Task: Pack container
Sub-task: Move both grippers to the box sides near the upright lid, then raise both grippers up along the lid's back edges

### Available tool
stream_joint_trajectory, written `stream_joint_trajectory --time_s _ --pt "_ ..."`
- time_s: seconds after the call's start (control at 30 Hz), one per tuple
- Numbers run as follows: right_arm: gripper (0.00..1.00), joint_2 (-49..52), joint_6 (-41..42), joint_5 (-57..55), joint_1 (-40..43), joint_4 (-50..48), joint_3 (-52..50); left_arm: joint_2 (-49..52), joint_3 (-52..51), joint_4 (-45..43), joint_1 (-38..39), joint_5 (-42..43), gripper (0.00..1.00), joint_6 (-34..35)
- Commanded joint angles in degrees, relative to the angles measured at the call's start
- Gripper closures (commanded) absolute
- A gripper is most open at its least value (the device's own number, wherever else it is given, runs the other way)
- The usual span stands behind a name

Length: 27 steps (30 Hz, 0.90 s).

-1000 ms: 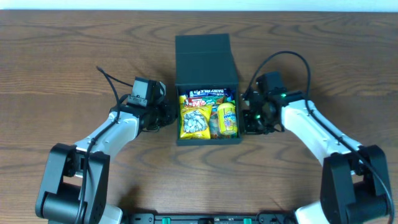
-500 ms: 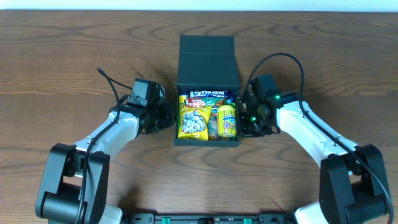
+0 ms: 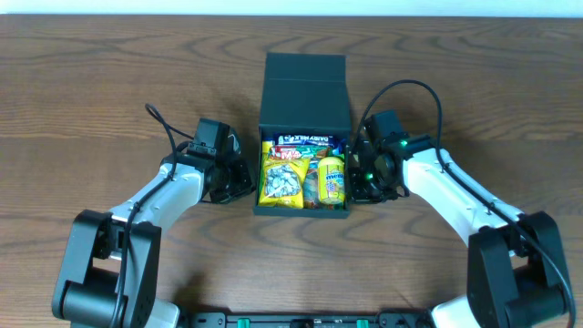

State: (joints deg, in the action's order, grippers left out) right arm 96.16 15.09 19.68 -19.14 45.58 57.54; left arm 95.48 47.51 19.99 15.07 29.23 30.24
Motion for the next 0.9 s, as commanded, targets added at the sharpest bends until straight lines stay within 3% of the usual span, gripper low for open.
stream_joint_trajectory --time_s 0.0,0.27,0.5,0.7,0.87 --pt "0.99 0.15 0.7 6.64 -1.88 -0.61 -0.33 0.04 -0.15 1.2 1.49 6.64 0.94 0.2" --pt "0.98 0.15 0.52 5.79 -1.77 -0.79 -0.33 -2.64 -0.15 2.12 1.62 5.97 0.94 -0.02" --pt "0.98 -1.42 0.55 0.35 2.6 -0.37 2.4 -7.52 -0.15 1.97 0.11 -2.64 0.94 1.38" --pt "0.98 -2.08 0.5 3.82 12.98 -4.72 4.17 -8.17 -0.15 -3.43 -6.6 -3.72 0.94 1.92" --pt "0.98 -1.29 -0.55 7.37 15.08 -11.02 4.17 -7.96 -0.13 -12.63 -8.85 -2.82 0.94 1.97"
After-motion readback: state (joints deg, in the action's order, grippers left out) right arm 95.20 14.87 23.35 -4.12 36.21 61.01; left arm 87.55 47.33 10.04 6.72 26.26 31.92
